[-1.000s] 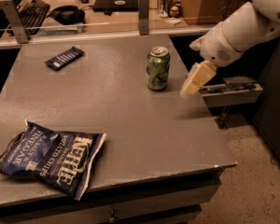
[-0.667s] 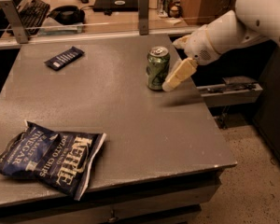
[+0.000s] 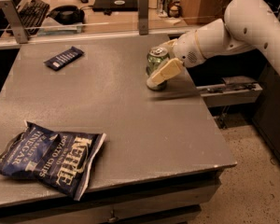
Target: Move green can near blue chip bag
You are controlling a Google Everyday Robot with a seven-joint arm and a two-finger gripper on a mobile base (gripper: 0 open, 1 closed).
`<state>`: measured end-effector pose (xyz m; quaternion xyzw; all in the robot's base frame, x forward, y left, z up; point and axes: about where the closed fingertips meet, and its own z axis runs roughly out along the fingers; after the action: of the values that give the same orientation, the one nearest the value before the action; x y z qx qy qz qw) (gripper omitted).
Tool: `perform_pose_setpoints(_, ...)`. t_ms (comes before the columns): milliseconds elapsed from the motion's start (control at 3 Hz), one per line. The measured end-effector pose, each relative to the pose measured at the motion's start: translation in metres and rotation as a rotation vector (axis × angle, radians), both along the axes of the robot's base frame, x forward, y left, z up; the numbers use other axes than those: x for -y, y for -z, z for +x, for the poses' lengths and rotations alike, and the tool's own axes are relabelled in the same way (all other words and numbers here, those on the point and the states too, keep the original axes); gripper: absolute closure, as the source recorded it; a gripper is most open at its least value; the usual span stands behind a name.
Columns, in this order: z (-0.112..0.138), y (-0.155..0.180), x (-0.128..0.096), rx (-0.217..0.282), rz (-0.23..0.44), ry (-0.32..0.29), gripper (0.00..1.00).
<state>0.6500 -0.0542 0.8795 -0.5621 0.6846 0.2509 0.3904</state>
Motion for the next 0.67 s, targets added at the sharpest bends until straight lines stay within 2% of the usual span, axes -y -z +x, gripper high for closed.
perform_pose_setpoints(333, -0.005, 0.002, -0.007, -0.047, 0.043, 0.001, 0.39)
perform_pose_setpoints(667, -0.028, -0.035, -0.006, -0.029, 0.096, -0.029, 0.70)
